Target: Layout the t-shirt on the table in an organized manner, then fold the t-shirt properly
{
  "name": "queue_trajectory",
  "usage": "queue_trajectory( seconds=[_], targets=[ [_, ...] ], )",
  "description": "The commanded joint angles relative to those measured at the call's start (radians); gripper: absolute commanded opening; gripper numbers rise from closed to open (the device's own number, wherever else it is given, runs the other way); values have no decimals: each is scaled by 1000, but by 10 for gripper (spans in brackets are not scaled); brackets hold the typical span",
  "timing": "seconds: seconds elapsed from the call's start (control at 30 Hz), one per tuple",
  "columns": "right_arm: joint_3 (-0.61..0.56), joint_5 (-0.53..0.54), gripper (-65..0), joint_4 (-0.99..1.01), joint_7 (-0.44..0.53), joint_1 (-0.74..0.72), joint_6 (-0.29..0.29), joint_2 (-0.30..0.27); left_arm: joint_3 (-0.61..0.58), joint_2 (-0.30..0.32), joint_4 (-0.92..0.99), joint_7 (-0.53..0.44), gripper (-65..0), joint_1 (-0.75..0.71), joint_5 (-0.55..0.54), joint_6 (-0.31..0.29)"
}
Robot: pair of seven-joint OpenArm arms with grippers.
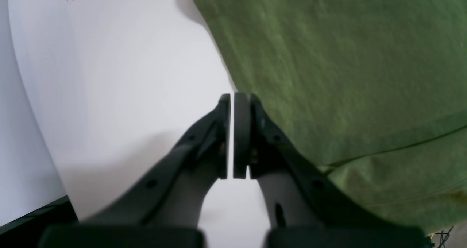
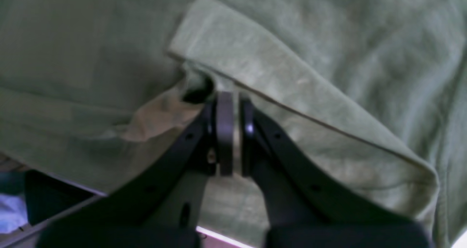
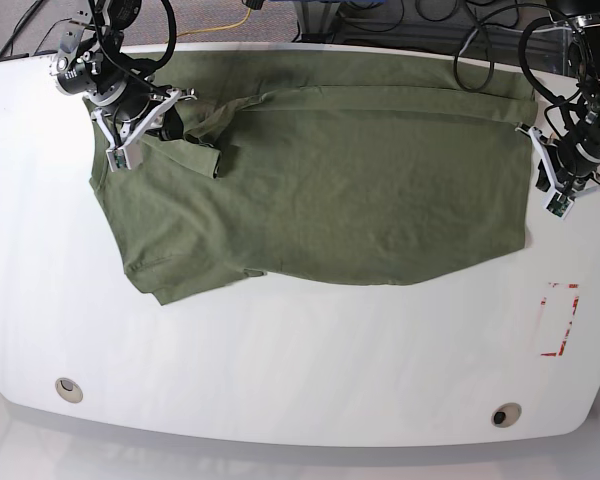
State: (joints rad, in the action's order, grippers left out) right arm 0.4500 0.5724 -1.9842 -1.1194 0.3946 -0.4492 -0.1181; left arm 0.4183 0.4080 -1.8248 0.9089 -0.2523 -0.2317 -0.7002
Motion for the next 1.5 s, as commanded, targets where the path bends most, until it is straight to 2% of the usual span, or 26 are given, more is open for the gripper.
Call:
queue_trajectory(
  seconds=[0.0,0.37,0.53,0.8,1.0,1.27,1.47],
  targets=[
    [5,11,-623,9,20,-3,5,-12,9,19,-14,-15,-650,6,-4,2],
    [-1,13,-623,64,22,14,8,-2,9,19,-16,-15,-650,6,-4,2],
    [-7,14,-623,64,20,7,3,28,9,21,-14,-15,-650,6,-4,2],
    [-136,14,-623,67,20,-49,8,33,9,33,-14,-15,-650,6,-4,2],
    [-190,14,-623,82,17,-113,8,70,9,35,-14,-15,-650,6,-5,2],
    [-188,19,-623,107,-9,-176,8,74,9,36,-14,-15,-650,6,-5,2],
    [-142,19,-623,6,-44,-167,8,59,9,55,-14,-15,-650,6,-5,2]
  ],
)
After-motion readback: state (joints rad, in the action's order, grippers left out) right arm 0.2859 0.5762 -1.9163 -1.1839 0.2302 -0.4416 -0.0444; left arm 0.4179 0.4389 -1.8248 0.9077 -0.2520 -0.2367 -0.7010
